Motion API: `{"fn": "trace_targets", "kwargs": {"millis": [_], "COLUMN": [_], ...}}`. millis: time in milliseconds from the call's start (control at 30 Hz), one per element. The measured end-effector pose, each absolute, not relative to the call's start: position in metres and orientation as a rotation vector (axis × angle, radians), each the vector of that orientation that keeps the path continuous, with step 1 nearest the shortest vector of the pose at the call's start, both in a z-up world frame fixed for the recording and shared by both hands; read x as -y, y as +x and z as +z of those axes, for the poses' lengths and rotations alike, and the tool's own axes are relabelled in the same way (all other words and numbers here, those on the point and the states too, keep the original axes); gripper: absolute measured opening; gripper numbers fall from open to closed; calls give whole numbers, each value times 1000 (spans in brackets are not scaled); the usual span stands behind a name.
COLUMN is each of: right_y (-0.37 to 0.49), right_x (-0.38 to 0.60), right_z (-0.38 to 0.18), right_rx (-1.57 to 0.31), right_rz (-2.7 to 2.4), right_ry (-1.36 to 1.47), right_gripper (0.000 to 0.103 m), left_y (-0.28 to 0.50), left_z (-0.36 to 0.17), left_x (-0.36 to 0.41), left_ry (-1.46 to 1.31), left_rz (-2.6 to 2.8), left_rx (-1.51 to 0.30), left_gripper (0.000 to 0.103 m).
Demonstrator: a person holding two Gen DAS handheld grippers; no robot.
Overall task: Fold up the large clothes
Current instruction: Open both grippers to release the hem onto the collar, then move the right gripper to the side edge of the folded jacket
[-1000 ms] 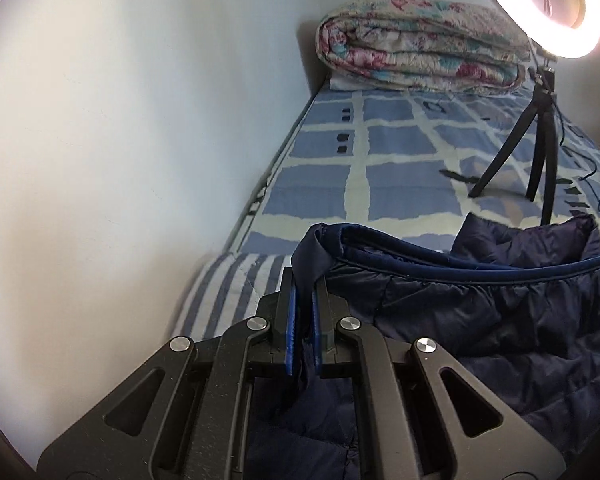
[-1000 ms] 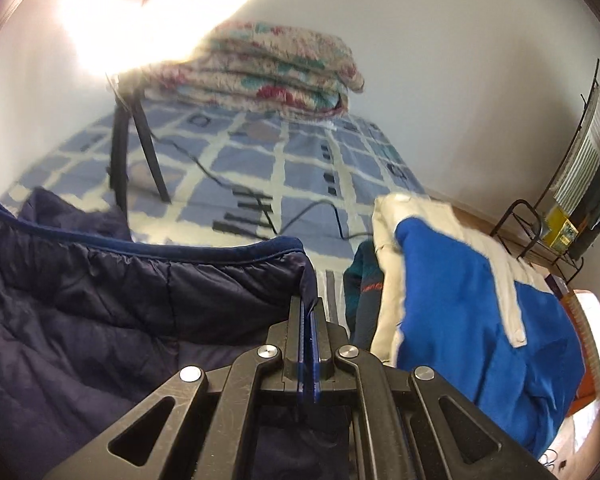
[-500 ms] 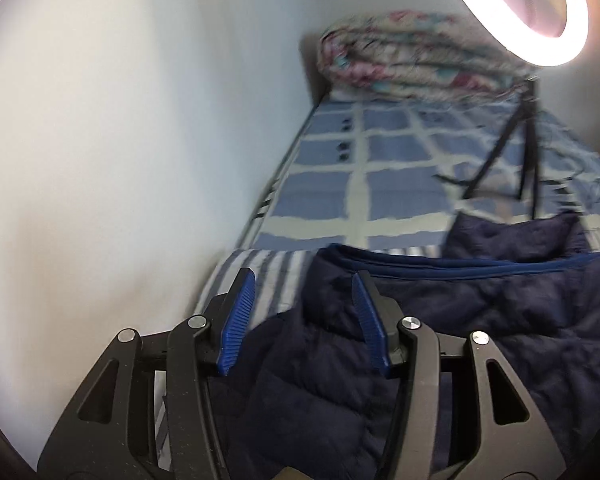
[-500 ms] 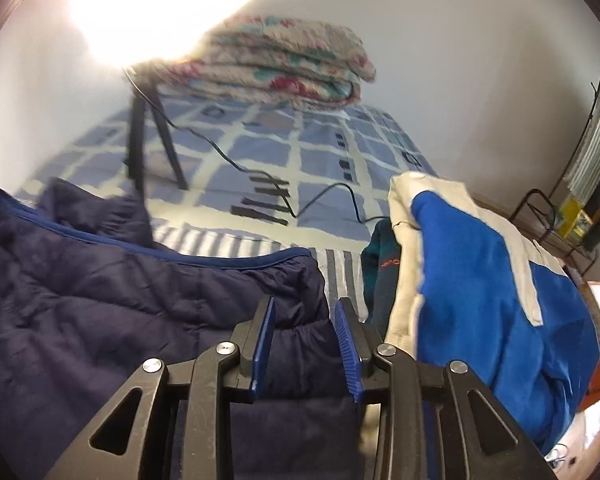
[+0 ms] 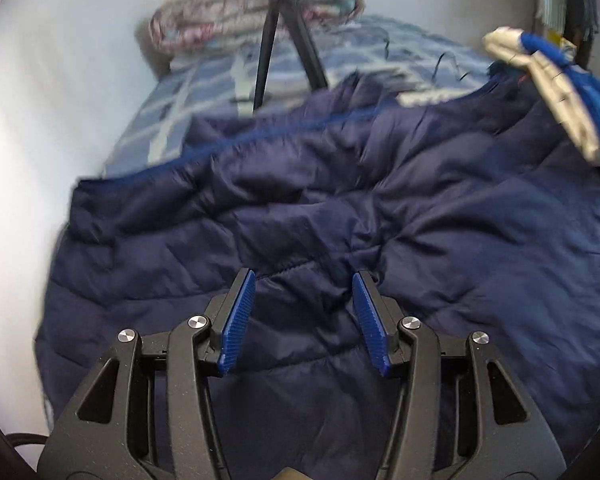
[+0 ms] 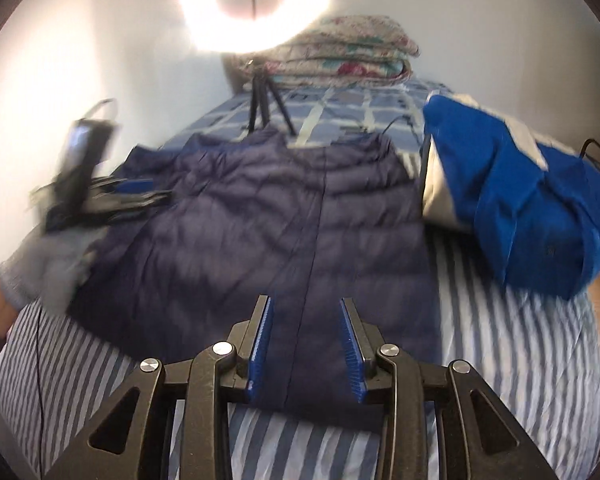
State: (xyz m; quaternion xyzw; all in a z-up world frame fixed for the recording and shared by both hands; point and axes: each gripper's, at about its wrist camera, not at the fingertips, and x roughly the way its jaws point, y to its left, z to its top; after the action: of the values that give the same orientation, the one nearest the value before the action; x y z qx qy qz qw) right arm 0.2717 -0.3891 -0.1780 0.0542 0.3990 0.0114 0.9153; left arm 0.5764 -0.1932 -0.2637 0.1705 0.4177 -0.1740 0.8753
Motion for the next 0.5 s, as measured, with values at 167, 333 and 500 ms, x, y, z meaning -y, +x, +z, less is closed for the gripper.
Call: {"fn": "trace_targets", "kwargs": {"millis": [167,333,500], "right_y": [252,232,229], "right_x": [394,416,436], "right_z": [-191,-205,-223], "right_rx": [-842,-849,-848], "right_rz": [28,-27,-91], "right_ry": [187,333,483], "right_gripper": [36,58,71], "left_y": [576,524,450], "left_z": [-261,-212,-211], "left_x": [188,158,160], "left_ry": [342,221,163], "left_rz": [-332,-345,-417], "left_rx": [-870,-757,-737], "left_gripper": [53,53,53]}}
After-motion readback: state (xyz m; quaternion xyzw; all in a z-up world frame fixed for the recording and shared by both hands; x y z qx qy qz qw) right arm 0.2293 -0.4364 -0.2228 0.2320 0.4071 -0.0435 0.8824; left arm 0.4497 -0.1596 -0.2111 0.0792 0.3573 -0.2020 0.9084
